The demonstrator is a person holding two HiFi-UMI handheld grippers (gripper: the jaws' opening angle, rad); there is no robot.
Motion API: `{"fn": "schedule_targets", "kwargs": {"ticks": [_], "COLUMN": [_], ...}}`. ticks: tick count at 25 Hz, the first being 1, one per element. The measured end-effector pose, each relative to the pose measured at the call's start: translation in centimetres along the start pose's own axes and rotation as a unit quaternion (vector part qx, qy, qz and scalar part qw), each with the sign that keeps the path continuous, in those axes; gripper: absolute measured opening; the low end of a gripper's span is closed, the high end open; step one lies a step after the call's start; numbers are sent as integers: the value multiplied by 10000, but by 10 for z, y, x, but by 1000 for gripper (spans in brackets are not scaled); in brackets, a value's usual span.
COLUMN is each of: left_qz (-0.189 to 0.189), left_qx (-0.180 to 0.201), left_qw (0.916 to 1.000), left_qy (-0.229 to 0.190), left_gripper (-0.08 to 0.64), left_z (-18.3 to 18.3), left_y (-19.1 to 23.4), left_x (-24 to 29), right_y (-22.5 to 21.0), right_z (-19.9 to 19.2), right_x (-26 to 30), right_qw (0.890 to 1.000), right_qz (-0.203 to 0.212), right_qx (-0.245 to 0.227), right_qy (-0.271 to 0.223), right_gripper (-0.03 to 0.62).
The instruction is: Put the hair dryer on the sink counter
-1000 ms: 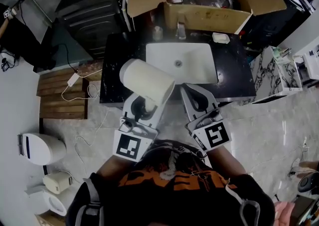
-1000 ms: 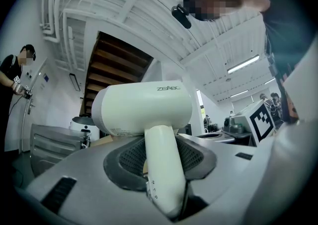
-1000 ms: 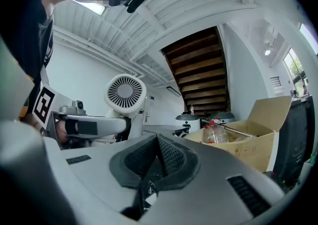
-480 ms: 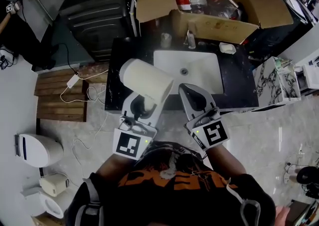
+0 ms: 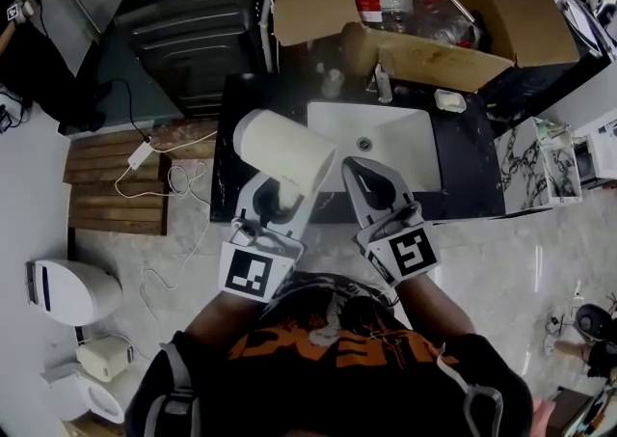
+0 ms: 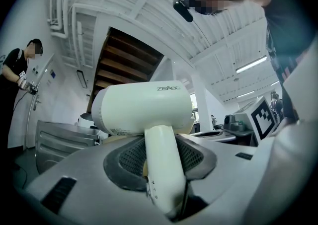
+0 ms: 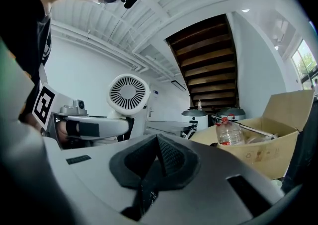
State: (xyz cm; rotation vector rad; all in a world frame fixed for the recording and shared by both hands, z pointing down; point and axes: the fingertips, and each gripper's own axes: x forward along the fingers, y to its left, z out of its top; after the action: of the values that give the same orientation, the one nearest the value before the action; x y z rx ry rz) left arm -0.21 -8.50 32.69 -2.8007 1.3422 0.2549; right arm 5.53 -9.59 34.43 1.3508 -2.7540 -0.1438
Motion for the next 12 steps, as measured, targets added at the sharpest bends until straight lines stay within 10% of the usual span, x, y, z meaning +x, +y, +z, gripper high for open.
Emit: {"fn": "schedule_targets", "kwargs": {"ticks": [12], "left_qz": [-59], "left_qx": [19], "left_qw": [9999], "left_qy": [97], "left_gripper": [176], "left_z": [-12], "left_y": [62], "left_x": [15], "right_y": [2], "right_z": [-10], "right_x": [67], "right_qw": [9999], "right_qz": [-36], "right_qx": [16], "right_qy": [109], "right_gripper": [14]}}
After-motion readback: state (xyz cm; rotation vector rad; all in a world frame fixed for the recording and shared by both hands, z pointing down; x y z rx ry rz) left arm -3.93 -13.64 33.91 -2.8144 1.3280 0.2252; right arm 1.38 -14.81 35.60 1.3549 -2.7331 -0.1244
